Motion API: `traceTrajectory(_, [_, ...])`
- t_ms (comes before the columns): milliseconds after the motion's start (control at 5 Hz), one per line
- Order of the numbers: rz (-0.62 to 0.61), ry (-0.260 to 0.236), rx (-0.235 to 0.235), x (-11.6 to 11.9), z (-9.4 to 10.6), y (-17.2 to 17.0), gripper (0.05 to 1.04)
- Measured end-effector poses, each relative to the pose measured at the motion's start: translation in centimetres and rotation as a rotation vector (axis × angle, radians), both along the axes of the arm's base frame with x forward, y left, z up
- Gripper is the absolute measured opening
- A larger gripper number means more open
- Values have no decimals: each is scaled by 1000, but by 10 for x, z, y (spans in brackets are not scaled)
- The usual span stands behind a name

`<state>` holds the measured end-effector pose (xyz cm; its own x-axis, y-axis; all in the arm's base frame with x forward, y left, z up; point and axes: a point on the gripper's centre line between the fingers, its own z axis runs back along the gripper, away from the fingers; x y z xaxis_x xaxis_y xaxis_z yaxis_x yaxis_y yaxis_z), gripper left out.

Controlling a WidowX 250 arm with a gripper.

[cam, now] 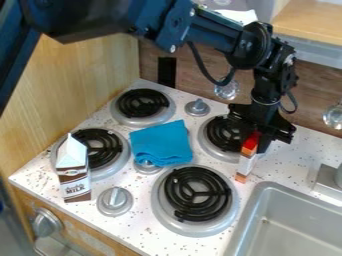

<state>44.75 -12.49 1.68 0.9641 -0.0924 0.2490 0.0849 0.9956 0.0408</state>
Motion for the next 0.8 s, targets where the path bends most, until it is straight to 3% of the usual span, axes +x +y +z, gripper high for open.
traceTrajectory(200, [35,-2,-1,-12,6,6,388])
traceTrajectory(400, [136,-37,-37,-29,31,19,388])
traceTrajectory(800, [354,-78,-60,-83,58,79,388])
